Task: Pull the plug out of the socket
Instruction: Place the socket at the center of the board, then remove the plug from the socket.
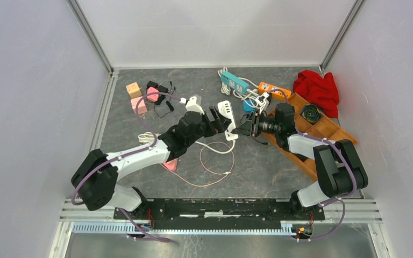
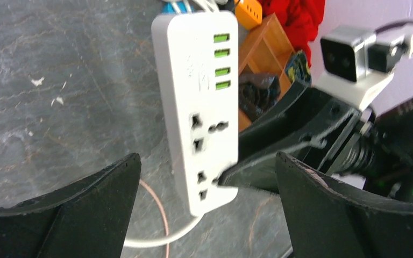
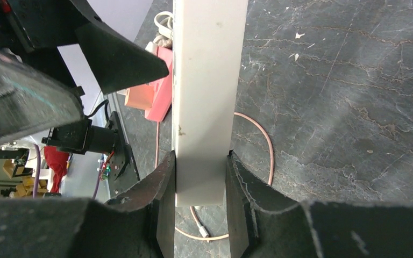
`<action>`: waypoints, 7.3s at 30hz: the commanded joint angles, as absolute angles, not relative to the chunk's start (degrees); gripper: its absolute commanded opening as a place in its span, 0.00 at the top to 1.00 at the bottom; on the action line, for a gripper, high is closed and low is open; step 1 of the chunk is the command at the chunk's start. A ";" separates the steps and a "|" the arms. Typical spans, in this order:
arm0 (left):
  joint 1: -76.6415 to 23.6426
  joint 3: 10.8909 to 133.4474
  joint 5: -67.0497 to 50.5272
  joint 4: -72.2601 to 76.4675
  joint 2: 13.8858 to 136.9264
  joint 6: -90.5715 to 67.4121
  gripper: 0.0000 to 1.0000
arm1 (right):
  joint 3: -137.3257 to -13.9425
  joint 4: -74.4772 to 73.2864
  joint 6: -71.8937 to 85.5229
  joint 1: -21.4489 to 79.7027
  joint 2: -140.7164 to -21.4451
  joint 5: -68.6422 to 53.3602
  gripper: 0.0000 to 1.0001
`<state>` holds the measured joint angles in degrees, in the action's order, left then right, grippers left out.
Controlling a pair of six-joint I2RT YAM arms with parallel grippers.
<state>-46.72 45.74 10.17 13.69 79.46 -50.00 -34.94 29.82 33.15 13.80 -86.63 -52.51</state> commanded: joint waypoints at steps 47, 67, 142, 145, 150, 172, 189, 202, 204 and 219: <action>-43.87 61.82 16.50 7.06 84.77 -36.49 0.98 | -38.67 27.35 17.03 16.58 -80.97 -64.89 0.13; -20.04 91.01 4.83 1.77 84.57 -1.36 0.98 | -39.73 24.76 12.50 16.54 -79.61 -69.08 0.13; -6.86 86.25 -1.62 -8.12 93.64 -11.91 0.12 | -47.94 1.45 -8.28 16.53 -85.41 -68.98 0.14; -6.86 76.38 -3.21 -3.65 82.72 -13.91 0.06 | -47.90 0.96 -9.19 16.58 -83.71 -68.89 0.14; -6.78 61.66 -1.76 -2.88 66.27 -21.77 0.00 | -47.64 0.31 -11.19 16.58 -80.35 -68.56 0.14; -6.86 47.20 -8.85 -33.84 28.61 -43.29 0.00 | -47.24 -3.41 -19.86 16.38 -68.39 -61.77 0.14; -15.82 43.40 -4.38 -39.32 30.58 -47.63 0.00 | -48.03 -5.28 -20.98 16.39 -72.45 -61.08 0.14; -20.79 40.56 0.59 -44.98 29.60 -55.85 0.00 | -49.21 -7.68 -22.15 16.42 -76.32 -60.60 0.14; -21.72 39.73 1.96 -45.00 29.08 -56.91 0.00 | -49.22 -7.82 -22.15 16.43 -76.68 -60.47 0.14; -38.41 42.32 19.04 -52.69 43.67 -71.49 0.00 | -49.83 -8.88 -22.23 16.40 -78.22 -60.55 0.14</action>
